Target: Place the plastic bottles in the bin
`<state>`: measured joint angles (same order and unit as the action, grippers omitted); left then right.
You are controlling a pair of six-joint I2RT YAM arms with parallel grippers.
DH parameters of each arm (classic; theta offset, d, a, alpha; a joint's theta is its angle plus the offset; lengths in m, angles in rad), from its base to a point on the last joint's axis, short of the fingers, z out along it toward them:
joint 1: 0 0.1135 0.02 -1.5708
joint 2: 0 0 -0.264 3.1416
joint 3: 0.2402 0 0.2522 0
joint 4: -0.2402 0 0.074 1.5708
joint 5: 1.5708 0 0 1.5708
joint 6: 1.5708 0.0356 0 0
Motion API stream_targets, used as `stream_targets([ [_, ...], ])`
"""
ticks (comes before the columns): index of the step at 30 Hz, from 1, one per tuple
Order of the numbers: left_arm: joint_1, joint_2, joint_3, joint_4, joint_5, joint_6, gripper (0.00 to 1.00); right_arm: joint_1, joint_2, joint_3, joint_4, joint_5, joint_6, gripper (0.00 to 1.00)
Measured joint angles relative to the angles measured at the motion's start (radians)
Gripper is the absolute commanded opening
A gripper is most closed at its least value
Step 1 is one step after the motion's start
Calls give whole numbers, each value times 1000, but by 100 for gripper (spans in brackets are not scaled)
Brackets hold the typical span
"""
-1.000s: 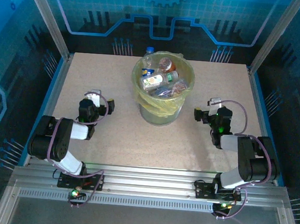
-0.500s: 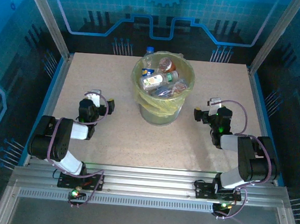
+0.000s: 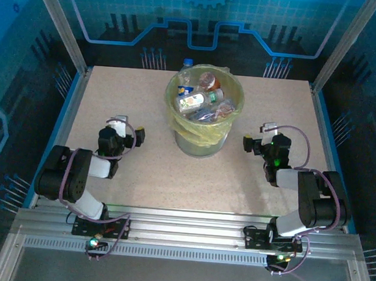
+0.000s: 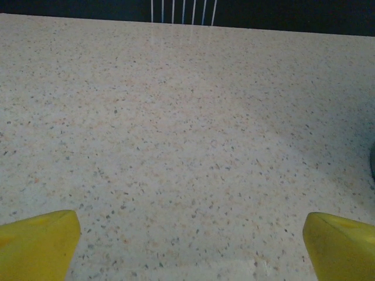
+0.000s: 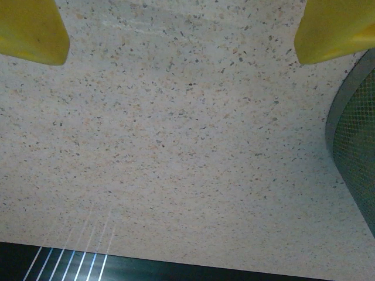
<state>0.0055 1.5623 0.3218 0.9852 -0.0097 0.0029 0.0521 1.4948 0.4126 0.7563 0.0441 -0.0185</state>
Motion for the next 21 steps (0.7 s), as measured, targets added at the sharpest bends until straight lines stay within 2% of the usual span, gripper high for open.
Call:
stream_targets([
  [21, 0, 0, 47, -65, 0, 0, 99, 0, 3, 0, 0, 0, 0, 100],
])
